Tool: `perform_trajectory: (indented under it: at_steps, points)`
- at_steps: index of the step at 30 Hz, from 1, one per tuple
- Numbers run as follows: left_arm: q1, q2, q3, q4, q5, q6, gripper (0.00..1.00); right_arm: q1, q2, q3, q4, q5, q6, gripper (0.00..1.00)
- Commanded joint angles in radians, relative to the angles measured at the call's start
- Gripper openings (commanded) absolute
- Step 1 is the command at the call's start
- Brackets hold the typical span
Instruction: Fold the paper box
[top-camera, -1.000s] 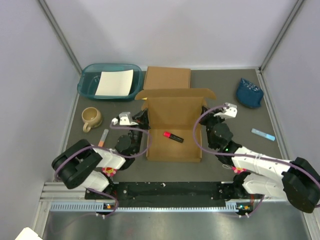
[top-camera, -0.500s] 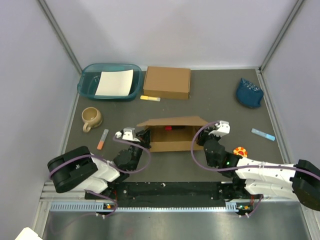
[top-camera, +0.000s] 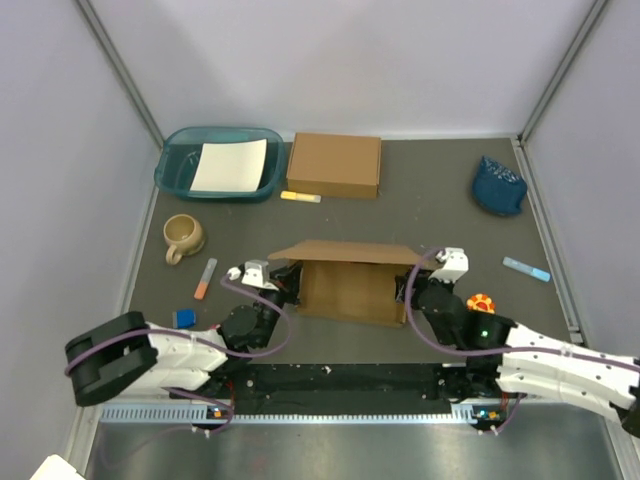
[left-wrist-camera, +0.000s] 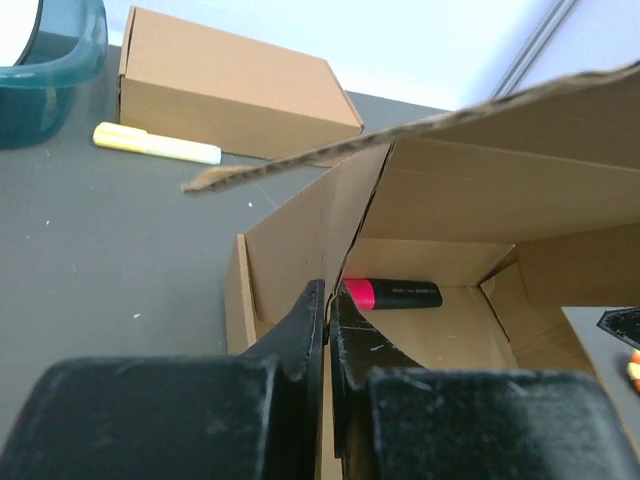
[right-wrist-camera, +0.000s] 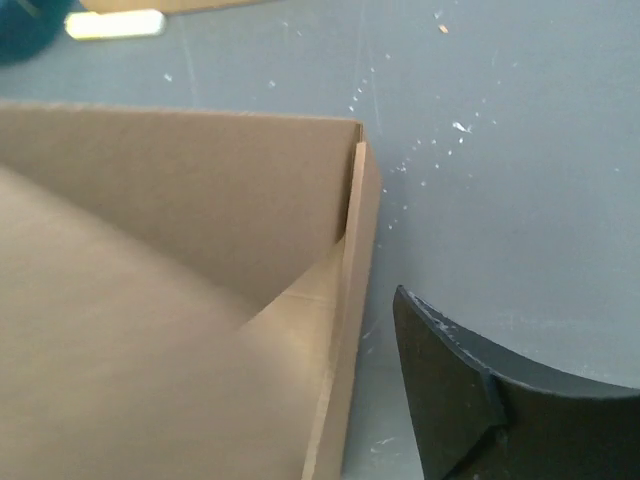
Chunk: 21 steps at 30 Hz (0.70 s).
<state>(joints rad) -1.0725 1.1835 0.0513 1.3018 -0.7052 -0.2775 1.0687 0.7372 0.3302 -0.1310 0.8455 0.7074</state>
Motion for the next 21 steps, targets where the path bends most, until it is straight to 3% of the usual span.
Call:
perform_trajectory:
  at_steps: [1, 4, 6, 16, 21]
  points:
    - [-0.006, -0.133, -0.076, -0.126, -0.023, -0.048, 0.03, 0.014, -0.171, 0.055, -0.137, -0.069, -0.049, 0.74]
    - [-0.007, -0.139, -0.1, -0.095, -0.028, -0.031, 0.02, 0.014, -0.28, 0.058, -0.188, -0.118, -0.069, 0.82]
    - [-0.007, -0.139, -0.105, -0.104, -0.028, -0.037, 0.01, 0.014, -0.338, 0.047, -0.19, -0.132, -0.083, 0.99]
    - [-0.056, -0.067, -0.008, -0.275, -0.091, -0.045, 0.0, 0.014, -0.436, 0.082, -0.21, -0.114, -0.114, 0.99]
    - [-0.063, -0.027, -0.001, -0.363, -0.135, -0.118, 0.0, 0.016, -0.594, 0.101, -0.037, -0.257, -0.323, 0.98]
